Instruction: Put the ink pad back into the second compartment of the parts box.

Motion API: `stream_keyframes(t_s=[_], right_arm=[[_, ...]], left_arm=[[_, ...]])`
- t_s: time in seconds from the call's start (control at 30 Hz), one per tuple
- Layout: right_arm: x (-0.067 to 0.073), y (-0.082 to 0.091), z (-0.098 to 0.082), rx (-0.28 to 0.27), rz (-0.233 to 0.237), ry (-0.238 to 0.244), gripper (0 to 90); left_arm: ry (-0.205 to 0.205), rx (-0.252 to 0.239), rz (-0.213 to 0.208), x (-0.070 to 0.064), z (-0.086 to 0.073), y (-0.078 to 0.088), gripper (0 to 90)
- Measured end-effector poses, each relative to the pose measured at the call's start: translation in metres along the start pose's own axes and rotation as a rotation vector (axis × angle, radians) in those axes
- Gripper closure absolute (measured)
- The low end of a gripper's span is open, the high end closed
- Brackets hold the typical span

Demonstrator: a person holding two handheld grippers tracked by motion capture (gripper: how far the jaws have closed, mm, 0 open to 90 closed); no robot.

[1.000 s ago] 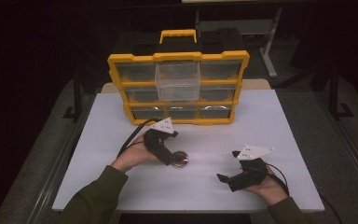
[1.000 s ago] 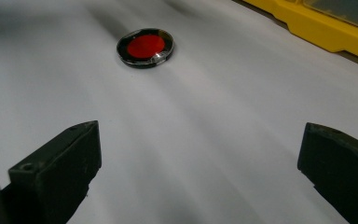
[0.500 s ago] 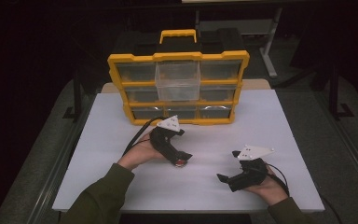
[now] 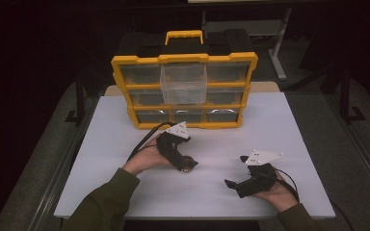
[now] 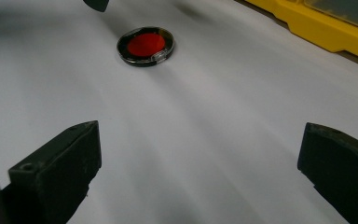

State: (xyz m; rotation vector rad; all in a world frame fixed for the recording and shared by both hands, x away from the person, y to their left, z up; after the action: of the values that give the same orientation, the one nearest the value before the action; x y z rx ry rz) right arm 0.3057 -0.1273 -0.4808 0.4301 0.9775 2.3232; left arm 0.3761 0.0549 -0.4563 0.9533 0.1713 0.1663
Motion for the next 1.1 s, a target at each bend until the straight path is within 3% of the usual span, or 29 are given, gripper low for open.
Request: stream_keyframes(t_s=[0.4,0.93,1.1], right_arm=[[0.001,0.0,-0.001,0.004,0.0,0.003,0.0],[0.001,0.0,-0.001,0.006,-0.001,0.006,0.0],[0.001,0.0,-0.001,0.007,-0.002,0.007,0.0]], left_arm=[[-0.05,0.073,0.009,-0.003,-0.005,-0.011,0.0],[-0.049,0.127,0.008,-0.004,-0.013,-0.019,0.0],[-0.06,0.164,0.014,-0.004,-0.017,-0.022,0.0]])
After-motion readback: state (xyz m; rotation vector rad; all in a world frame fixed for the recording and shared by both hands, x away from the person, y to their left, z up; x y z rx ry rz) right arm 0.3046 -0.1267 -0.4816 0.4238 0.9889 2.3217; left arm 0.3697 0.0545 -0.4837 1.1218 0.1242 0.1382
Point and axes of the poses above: each handheld gripper's, and its own axes: y roughly backward along the jaws, z roughly out of its top, x roughly to its left, the point moved 8 cm from there along -y, roughly forward along the jaws, and after that the axes turned 11 degrees about x, right-handed, at the moved point
